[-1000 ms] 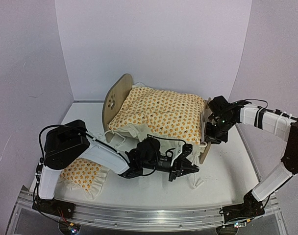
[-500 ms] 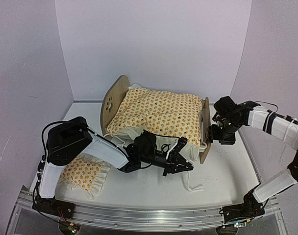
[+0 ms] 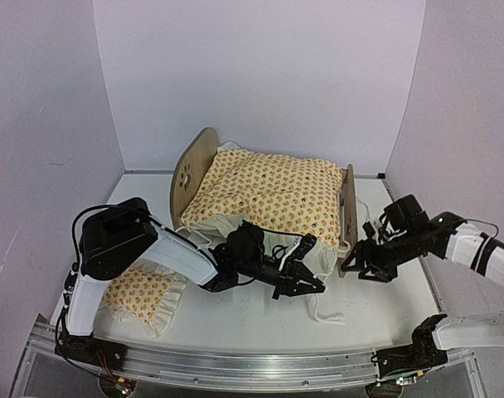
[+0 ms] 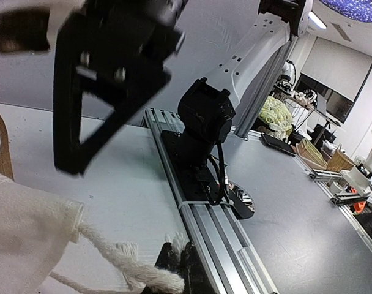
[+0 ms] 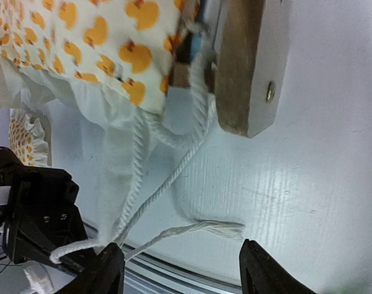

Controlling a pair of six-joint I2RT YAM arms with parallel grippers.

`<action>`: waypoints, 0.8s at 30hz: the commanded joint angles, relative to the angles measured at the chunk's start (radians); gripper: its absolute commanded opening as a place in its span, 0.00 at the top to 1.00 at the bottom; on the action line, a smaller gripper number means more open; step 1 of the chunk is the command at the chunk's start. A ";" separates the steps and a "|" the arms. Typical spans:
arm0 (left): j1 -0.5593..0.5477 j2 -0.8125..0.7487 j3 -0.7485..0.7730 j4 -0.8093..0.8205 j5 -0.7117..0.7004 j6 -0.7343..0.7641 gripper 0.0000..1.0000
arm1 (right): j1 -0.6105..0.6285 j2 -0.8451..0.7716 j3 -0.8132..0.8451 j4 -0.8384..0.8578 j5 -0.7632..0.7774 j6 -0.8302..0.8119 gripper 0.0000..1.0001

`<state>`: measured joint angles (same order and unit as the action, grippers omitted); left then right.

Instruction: Set up the pet bed

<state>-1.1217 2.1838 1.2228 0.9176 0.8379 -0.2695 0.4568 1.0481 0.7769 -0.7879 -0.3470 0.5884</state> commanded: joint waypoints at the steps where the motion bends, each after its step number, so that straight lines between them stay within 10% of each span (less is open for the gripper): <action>1: 0.010 -0.021 0.014 0.059 0.021 -0.015 1.00 | 0.001 -0.060 -0.211 0.383 -0.117 0.316 0.32; 17: 0.010 -0.009 0.029 0.090 0.050 -0.076 1.00 | 0.174 0.154 -0.509 1.166 0.028 0.789 0.39; 24: 0.012 -0.023 0.010 0.093 -0.002 -0.078 1.00 | 0.227 0.090 -0.454 0.889 0.062 0.594 0.36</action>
<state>-1.1179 2.1838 1.2228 0.9516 0.8612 -0.3378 0.6624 1.2350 0.2684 0.2478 -0.3027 1.3380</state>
